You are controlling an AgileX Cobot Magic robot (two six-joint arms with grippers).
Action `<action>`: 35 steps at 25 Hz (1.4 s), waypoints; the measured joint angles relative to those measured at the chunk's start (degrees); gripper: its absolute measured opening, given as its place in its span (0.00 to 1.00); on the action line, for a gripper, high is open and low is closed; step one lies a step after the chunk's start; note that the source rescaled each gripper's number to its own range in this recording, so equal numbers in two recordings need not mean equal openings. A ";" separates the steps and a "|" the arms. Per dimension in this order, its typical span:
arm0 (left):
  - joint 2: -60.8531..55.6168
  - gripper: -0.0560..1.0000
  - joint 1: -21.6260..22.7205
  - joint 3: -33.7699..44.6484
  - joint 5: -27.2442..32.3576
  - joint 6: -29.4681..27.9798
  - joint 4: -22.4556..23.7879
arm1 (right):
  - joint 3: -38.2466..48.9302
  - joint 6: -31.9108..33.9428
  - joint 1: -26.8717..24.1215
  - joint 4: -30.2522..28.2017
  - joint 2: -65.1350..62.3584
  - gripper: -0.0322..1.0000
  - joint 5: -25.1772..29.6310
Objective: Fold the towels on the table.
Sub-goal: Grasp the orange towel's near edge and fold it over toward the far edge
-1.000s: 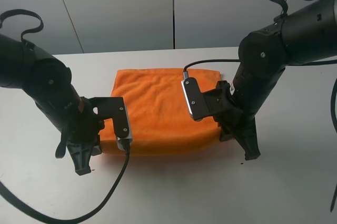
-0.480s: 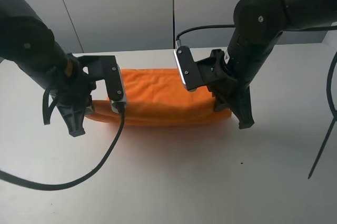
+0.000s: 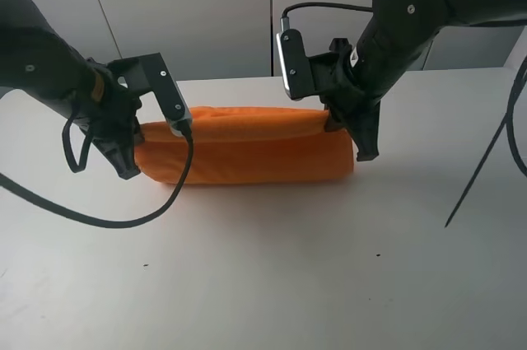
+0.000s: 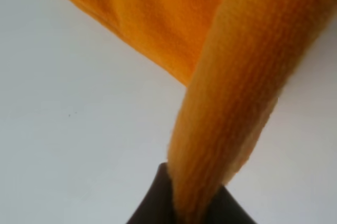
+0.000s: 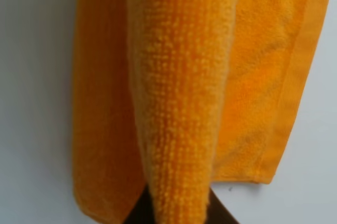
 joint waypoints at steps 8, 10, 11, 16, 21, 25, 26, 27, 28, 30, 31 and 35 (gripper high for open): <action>4.96 0.05 0.00 -0.09 -3.81 -11.70 12.57 | -0.17 0.98 -2.10 -0.41 3.29 0.04 -5.65; 5.99 0.05 0.00 -0.12 -5.07 -14.46 15.47 | -0.21 1.18 -2.75 -0.41 4.01 0.04 -6.14; 6.35 0.05 0.00 -0.22 -5.52 -15.75 16.87 | -0.31 1.46 -2.98 -0.41 4.31 0.04 -6.38; 7.19 0.05 0.00 -1.23 -6.46 -24.34 26.74 | -0.79 2.23 -4.03 -0.41 4.55 0.04 -7.41; 7.93 0.05 0.00 -1.76 -6.60 -30.31 34.90 | -0.79 3.04 -4.16 -0.80 4.55 0.04 -8.95; 10.05 0.05 0.00 -1.76 -6.76 -35.47 39.49 | -0.79 3.30 -4.75 -0.80 4.55 0.04 -9.86; 10.77 0.05 0.00 -1.76 -6.87 -36.53 40.34 | -0.79 3.40 -4.99 -0.80 4.55 0.04 -10.00; 11.37 0.05 0.00 -1.76 -7.10 -37.71 41.82 | -0.79 3.50 -5.25 -0.80 4.55 0.04 -10.14; 11.79 0.05 0.00 -1.76 -7.39 -39.20 43.16 | -0.79 3.64 -5.40 -0.80 4.55 0.04 -10.23; 12.54 0.05 0.00 -1.76 -7.87 -42.62 46.89 | -0.79 3.74 -5.75 -0.80 4.55 0.03 -10.37; 12.79 0.05 0.00 -1.76 -7.95 -44.63 49.47 | -0.79 3.85 -5.84 -0.80 4.55 0.03 -10.51; 12.90 0.05 0.00 -1.76 -7.95 -51.10 57.49 | -0.79 3.96 -6.47 -0.80 5.79 0.03 -11.69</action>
